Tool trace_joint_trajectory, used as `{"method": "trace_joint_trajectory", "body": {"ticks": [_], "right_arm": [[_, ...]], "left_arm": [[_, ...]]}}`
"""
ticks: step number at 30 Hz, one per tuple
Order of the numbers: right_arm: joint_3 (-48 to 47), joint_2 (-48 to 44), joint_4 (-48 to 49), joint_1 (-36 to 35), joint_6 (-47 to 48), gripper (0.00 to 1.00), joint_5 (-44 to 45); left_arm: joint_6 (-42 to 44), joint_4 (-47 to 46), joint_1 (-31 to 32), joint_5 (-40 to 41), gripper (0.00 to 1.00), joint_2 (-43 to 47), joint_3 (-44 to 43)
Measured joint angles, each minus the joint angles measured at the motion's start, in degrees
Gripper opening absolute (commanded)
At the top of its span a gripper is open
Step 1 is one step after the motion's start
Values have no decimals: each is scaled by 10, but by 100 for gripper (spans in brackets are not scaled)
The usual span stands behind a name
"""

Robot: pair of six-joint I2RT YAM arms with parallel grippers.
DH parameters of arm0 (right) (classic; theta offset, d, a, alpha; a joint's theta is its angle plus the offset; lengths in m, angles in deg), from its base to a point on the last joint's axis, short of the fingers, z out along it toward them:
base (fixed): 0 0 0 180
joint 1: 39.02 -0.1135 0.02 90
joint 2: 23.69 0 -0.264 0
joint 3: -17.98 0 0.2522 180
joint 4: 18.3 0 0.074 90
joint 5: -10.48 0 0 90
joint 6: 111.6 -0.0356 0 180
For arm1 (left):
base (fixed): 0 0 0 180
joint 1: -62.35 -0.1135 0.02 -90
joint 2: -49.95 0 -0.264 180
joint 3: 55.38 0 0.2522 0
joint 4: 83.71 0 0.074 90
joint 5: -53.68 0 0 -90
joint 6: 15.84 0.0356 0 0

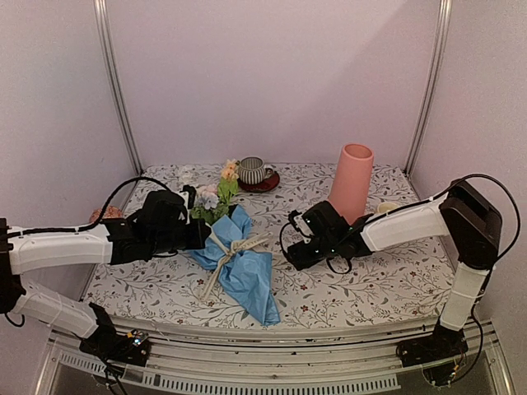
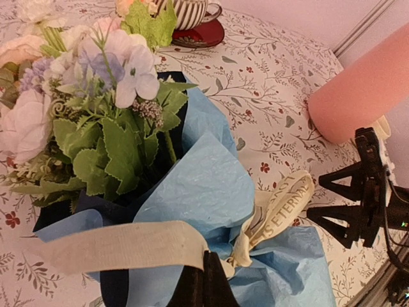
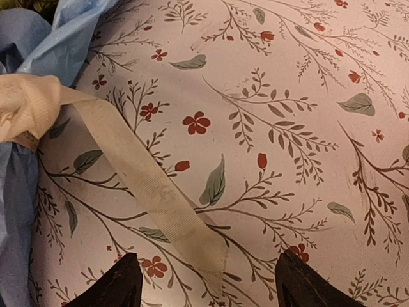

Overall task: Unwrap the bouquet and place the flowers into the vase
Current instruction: Pick up the ribbon from the tied bouquet.

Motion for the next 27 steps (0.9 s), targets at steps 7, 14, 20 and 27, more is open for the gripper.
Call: {"method": "trace_joint_trajectory", "body": {"ticks": [7, 14, 20, 27], "right_arm": [[-82, 56, -74, 0, 41, 65, -6], [-145, 99, -121, 0, 80, 66, -40], [-196, 135, -164, 0, 102, 61, -52], [-265, 174, -216, -11, 121, 59, -39]], "left_arm": [[22, -24, 0, -14, 0, 27, 30], [52, -59, 0, -35, 0, 55, 62], [64, -70, -1, -35, 0, 91, 77], [66, -84, -3, -33, 0, 94, 89]]}}
